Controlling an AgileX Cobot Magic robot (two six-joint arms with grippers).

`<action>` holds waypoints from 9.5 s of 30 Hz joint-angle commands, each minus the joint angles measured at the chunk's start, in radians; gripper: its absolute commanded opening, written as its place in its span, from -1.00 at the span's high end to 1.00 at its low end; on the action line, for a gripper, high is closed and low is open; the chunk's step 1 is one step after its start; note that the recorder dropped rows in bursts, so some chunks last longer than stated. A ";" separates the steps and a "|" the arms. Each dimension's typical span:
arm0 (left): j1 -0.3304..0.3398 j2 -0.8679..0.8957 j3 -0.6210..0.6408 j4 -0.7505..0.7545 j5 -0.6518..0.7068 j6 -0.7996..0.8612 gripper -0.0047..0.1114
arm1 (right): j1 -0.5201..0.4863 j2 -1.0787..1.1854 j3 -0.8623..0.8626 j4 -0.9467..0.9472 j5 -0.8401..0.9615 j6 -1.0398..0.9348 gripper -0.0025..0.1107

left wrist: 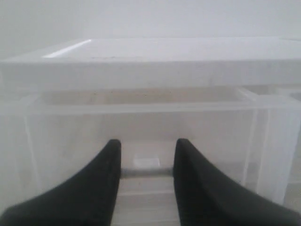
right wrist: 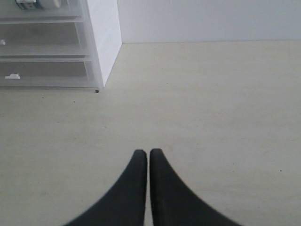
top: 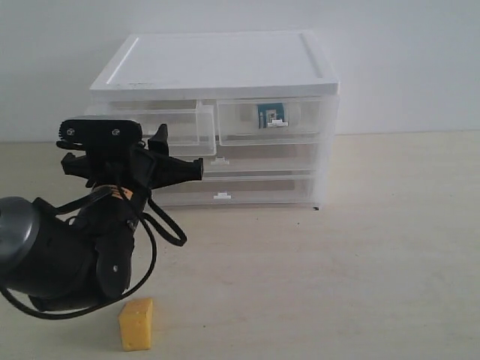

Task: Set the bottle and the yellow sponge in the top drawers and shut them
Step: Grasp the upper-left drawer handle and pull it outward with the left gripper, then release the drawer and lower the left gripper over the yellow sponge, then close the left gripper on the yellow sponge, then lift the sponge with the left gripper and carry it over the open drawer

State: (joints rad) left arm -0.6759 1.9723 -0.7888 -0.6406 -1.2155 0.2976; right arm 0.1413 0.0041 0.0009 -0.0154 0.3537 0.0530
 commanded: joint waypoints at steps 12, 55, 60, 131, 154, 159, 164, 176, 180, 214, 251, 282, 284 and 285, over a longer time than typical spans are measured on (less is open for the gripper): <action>-0.174 -0.142 0.175 -0.205 -0.006 0.035 0.85 | -0.003 -0.004 -0.001 0.002 -0.004 -0.004 0.96; -0.569 -0.514 0.389 -0.730 0.369 0.567 -0.45 | -0.003 -0.004 -0.001 0.002 -0.004 -0.004 0.96; -0.567 -0.561 0.300 -1.088 0.463 1.010 -0.03 | -0.003 -0.004 -0.001 0.002 -0.004 -0.004 0.96; -0.134 -0.520 0.127 1.241 1.718 -1.307 -0.19 | -0.003 -0.004 -0.001 0.002 -0.004 -0.004 0.96; -0.134 -0.302 0.127 1.604 1.609 -1.739 -0.19 | -0.003 -0.004 -0.001 0.002 -0.004 -0.004 0.96; -0.134 -0.294 0.127 1.636 1.596 -1.778 -0.19 | -0.003 -0.004 -0.001 0.002 -0.004 -0.004 0.96; -0.134 -0.277 0.127 1.634 1.599 -1.778 -0.19 | -0.003 -0.004 -0.001 0.002 -0.004 -0.004 0.96; -0.134 -0.257 0.127 1.650 1.601 -1.778 -0.14 | -0.003 -0.004 -0.001 0.002 -0.004 -0.004 0.96; -0.134 -0.257 0.127 1.650 1.601 -1.778 0.25 | -0.003 -0.004 -0.001 0.002 -0.004 -0.004 0.96; -0.195 -0.721 -0.275 0.928 1.980 -0.490 0.85 | -0.003 -0.004 -0.001 0.002 -0.006 -0.004 0.96; 0.242 -0.311 -0.661 0.546 1.973 0.596 0.85 | -0.003 -0.004 -0.001 0.002 -0.006 -0.004 0.96; 0.246 -0.203 -0.683 0.491 1.920 0.679 0.84 | -0.003 -0.004 -0.001 0.002 -0.006 -0.004 0.96; 0.246 -0.193 -0.683 0.503 1.913 0.650 0.80 | -0.003 -0.004 -0.001 0.002 -0.006 -0.004 0.96; 0.246 -0.189 -0.683 0.516 1.900 0.628 0.73 | -0.003 -0.004 -0.001 0.002 -0.006 -0.004 0.96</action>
State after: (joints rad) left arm -0.4316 1.7674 -1.4644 -0.1435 0.7205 0.9765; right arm 0.1413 0.0041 0.0009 -0.0154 0.3537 0.0530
